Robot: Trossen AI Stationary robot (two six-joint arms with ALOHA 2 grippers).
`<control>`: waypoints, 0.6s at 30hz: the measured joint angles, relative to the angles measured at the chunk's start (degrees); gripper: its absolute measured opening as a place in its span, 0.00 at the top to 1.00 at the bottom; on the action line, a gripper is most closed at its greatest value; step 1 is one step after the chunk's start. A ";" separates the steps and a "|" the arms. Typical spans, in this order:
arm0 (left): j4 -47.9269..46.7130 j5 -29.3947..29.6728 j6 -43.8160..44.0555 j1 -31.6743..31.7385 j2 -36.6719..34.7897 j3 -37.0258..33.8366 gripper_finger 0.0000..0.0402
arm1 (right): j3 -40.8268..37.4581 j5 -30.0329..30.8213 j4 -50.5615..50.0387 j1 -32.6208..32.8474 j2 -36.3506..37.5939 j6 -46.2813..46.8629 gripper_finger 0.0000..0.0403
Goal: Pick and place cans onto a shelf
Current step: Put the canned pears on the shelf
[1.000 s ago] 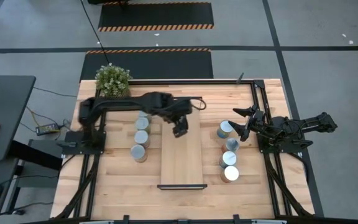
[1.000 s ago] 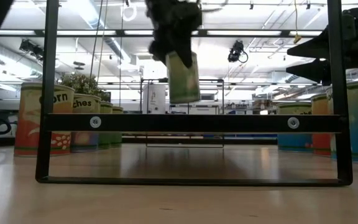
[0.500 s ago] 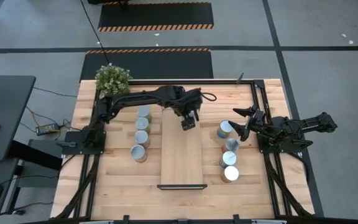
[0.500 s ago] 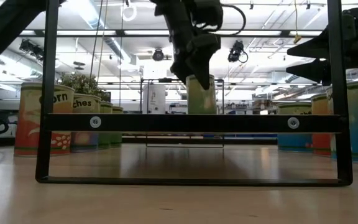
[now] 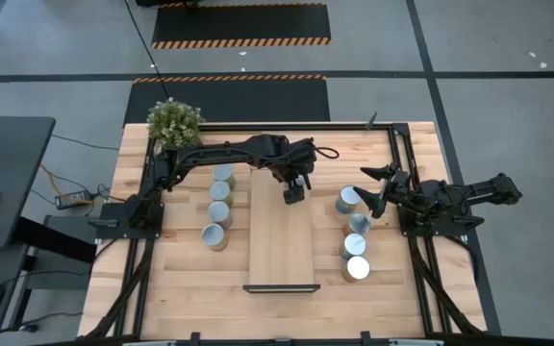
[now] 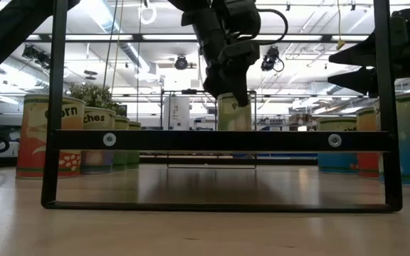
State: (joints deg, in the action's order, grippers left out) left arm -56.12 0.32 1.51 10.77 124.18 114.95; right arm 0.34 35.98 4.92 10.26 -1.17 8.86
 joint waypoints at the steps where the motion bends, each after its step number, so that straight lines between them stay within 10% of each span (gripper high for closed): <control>1: 0.00 0.12 -0.42 0.06 0.00 0.01 0.11 | 0.00 -0.02 0.16 0.00 0.00 0.00 0.06; 18: 0.62 3.37 14.98 -0.05 0.00 -0.01 0.12 | 0.02 -0.04 0.14 -0.01 0.00 0.00 0.06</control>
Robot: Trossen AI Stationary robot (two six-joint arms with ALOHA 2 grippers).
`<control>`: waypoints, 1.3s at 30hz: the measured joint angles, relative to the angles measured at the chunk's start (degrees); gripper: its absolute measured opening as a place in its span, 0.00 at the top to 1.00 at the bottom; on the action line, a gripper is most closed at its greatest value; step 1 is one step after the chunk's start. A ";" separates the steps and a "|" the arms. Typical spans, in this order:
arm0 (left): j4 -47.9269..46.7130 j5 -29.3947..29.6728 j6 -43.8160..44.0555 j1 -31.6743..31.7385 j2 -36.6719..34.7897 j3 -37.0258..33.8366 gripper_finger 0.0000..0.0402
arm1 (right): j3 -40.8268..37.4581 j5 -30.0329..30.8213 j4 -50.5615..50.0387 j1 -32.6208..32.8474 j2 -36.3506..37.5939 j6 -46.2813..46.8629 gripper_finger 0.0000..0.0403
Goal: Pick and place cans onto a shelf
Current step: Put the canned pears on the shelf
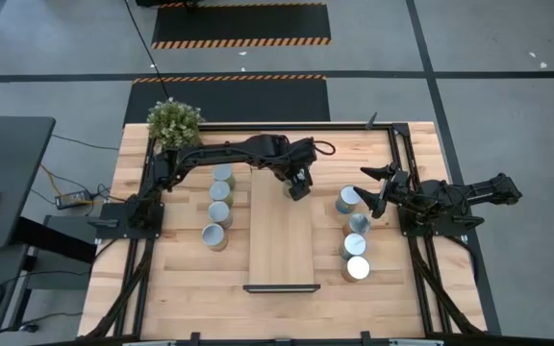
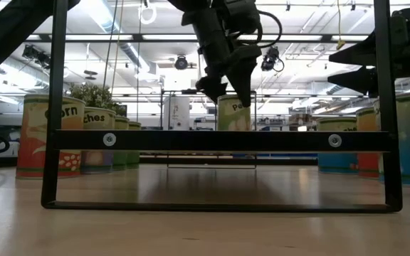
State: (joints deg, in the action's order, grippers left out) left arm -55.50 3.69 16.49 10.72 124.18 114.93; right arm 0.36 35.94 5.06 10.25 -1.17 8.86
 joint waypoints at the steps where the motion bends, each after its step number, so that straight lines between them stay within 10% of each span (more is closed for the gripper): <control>1: 0.01 0.55 1.26 0.00 0.00 0.00 0.12 | -0.02 0.00 0.00 0.01 0.00 0.00 0.06; 39: 0.07 6.41 -14.29 -1.47 -7.69 -0.07 0.12 | -0.02 -0.03 0.43 -0.01 0.00 0.00 0.06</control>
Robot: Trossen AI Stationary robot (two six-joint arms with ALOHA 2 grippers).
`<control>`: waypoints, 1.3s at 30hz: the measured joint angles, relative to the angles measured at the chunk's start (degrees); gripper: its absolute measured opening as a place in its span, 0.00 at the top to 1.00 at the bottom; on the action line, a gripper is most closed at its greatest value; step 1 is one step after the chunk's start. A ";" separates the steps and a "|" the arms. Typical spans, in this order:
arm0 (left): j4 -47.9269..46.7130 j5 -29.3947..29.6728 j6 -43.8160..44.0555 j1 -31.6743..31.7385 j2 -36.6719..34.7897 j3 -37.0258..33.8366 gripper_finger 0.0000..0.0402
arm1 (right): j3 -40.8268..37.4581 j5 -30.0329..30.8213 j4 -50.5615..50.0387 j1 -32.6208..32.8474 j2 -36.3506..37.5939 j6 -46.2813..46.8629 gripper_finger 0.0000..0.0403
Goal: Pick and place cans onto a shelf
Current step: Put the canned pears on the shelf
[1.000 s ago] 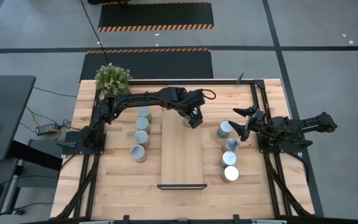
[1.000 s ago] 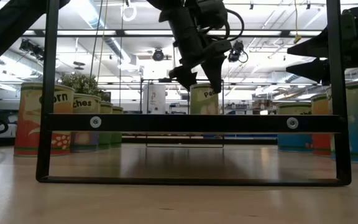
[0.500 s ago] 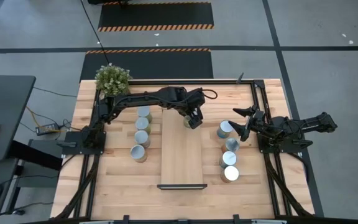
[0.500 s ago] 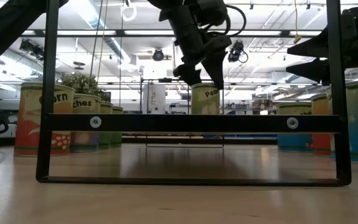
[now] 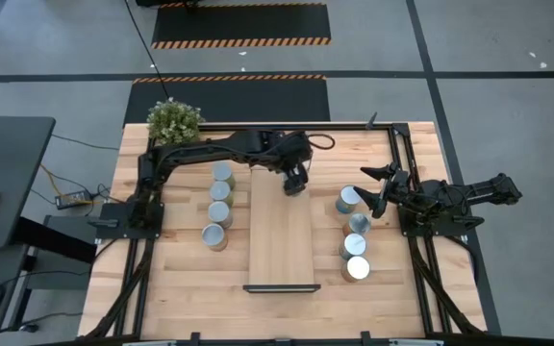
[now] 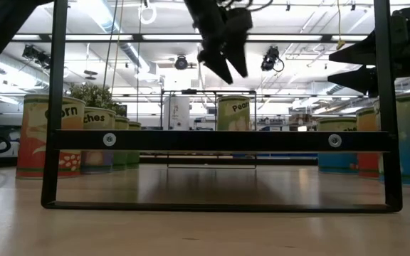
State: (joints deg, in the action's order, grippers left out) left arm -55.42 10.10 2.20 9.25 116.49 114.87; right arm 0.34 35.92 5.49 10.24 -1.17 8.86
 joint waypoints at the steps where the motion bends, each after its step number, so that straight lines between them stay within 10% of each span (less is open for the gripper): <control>1: -2.03 -0.23 -2.97 -0.20 -0.49 0.00 0.12 | 0.00 0.00 -0.01 0.00 0.00 0.00 0.06; 17: -9.33 6.28 -33.37 -4.91 3.88 0.00 0.13 | 0.01 0.00 0.03 0.02 0.00 0.00 0.06; 39: -8.74 6.65 -38.88 -3.79 4.31 0.00 0.66 | 0.00 0.00 0.40 0.00 0.00 0.00 0.06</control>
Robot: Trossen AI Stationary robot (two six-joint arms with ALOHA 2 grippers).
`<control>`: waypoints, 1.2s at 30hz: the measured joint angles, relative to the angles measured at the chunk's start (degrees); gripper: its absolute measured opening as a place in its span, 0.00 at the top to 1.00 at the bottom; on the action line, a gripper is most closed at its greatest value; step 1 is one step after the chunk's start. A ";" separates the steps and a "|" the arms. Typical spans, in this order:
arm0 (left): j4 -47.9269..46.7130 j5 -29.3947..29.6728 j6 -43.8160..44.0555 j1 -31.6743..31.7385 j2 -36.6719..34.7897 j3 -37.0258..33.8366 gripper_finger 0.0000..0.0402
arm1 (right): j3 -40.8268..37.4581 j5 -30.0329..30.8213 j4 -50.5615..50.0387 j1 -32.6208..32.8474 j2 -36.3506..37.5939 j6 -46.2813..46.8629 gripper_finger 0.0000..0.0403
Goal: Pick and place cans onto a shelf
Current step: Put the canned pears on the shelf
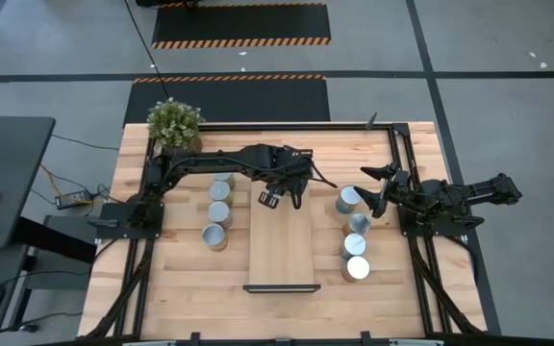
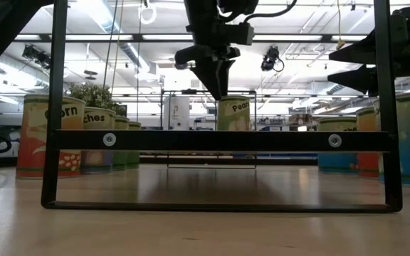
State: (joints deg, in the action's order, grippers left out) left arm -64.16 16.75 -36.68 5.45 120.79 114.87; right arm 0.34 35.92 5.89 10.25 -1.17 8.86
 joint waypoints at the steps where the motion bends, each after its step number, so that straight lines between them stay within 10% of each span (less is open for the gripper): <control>1: 0.00 0.00 0.01 0.00 0.00 0.00 0.68 | 0.00 0.00 0.00 0.01 0.00 0.00 0.06; 36: 0.44 -3.08 10.62 0.11 0.00 0.07 0.92 | 0.00 0.00 0.00 0.00 0.00 0.00 0.06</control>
State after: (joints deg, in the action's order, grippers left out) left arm -63.72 13.67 -26.06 5.56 120.79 114.93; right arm 0.34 35.92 5.89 10.25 -1.17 8.86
